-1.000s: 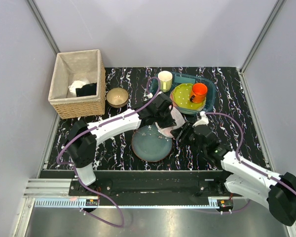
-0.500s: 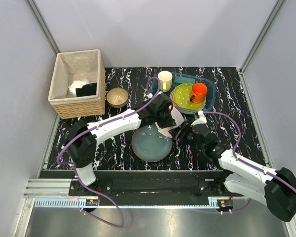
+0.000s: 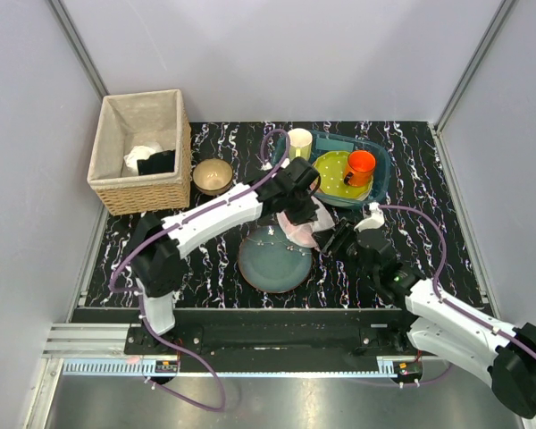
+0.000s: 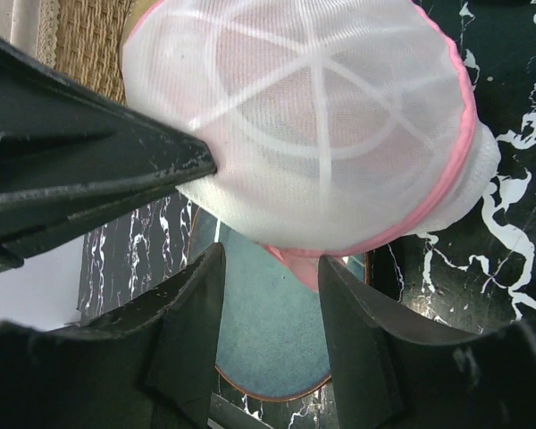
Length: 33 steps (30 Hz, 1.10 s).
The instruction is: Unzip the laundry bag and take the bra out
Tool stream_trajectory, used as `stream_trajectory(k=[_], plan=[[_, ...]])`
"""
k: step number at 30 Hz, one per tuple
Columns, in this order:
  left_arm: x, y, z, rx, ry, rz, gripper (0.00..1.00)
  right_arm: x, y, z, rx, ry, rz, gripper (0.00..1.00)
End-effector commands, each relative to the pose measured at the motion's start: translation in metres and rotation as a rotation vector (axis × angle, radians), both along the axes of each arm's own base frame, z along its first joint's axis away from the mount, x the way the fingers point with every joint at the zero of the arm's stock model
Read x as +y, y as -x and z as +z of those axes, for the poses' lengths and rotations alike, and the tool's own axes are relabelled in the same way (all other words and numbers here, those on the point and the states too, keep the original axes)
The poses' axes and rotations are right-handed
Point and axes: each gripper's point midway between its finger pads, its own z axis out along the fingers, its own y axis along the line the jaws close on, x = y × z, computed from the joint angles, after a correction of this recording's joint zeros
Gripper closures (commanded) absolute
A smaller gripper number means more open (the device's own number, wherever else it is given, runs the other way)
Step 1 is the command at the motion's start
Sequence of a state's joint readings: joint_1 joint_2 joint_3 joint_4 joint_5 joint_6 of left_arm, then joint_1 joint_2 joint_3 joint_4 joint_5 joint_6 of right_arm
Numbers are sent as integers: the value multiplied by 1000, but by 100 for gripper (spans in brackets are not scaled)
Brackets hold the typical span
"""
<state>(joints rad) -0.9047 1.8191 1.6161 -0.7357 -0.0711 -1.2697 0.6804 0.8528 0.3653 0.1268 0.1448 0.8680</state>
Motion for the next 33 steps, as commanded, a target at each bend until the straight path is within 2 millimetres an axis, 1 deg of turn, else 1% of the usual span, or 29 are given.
stream_trajectory(k=[1, 2, 5, 11, 17, 20, 21, 22, 26, 33], plan=[[6, 5, -8, 121, -75, 70, 100, -9, -5, 5, -34, 33, -40, 46], [0, 5, -9, 138, -66, 64, 100, -9, -5, 5, -33, 35, -35, 46], [-3, 6, -11, 155, -67, 58, 100, -8, -4, 6, -31, 48, -25, 48], [3, 6, -12, 142, -82, 72, 100, -9, -5, 8, -40, 72, -24, 54], [3, 4, -8, 133, -75, 75, 100, 0, -4, 9, -40, 81, 11, 60], [3, 4, -7, 131, -74, 76, 100, 2, -3, 8, -39, 101, 17, 60], [4, 4, -7, 132, -76, 76, 100, 4, -4, 11, -45, 108, 18, 60], [3, 4, -7, 131, -75, 74, 100, 2, -4, 7, -34, 127, 11, 60], [3, 4, -7, 130, -75, 73, 100, 7, -6, 7, -36, 161, 13, 59], [4, 3, -3, 119, -73, 72, 100, 8, -11, -4, -16, 231, -1, 57]])
